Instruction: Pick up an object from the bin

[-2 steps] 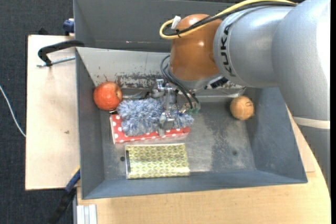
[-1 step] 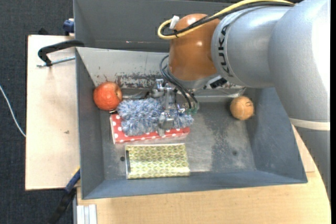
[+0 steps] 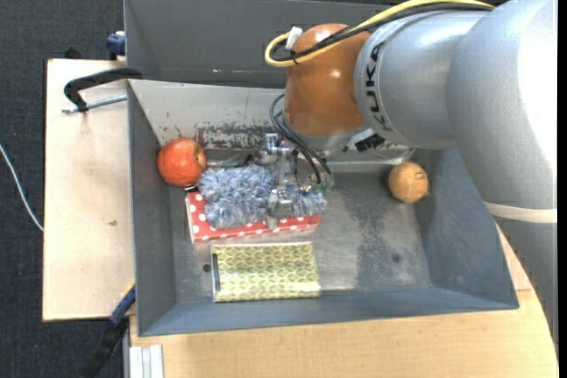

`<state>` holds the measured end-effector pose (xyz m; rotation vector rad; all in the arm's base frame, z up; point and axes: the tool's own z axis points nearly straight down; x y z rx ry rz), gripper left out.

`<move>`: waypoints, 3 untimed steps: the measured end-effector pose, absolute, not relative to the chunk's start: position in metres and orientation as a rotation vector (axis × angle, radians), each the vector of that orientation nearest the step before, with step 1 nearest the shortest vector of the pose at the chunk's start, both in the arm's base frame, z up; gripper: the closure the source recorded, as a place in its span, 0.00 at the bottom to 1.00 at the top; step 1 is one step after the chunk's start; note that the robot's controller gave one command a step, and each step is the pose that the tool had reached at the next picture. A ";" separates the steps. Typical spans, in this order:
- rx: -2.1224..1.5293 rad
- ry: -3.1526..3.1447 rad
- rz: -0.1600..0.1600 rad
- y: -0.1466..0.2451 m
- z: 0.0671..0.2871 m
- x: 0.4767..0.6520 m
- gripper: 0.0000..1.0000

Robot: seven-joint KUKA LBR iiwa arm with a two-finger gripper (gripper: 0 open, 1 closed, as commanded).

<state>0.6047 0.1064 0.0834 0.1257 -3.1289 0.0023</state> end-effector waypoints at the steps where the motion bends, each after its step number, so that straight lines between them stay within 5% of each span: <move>1: 0.125 -3.129 0.002 0.106 0.083 0.605 1.00; 2: 0.125 -3.147 -0.004 0.108 0.102 0.608 1.00; 3: 0.126 -3.149 -0.004 0.107 0.143 0.607 1.00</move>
Offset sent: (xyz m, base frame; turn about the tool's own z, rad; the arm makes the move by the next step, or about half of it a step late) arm 0.0001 0.0001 0.0134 0.0000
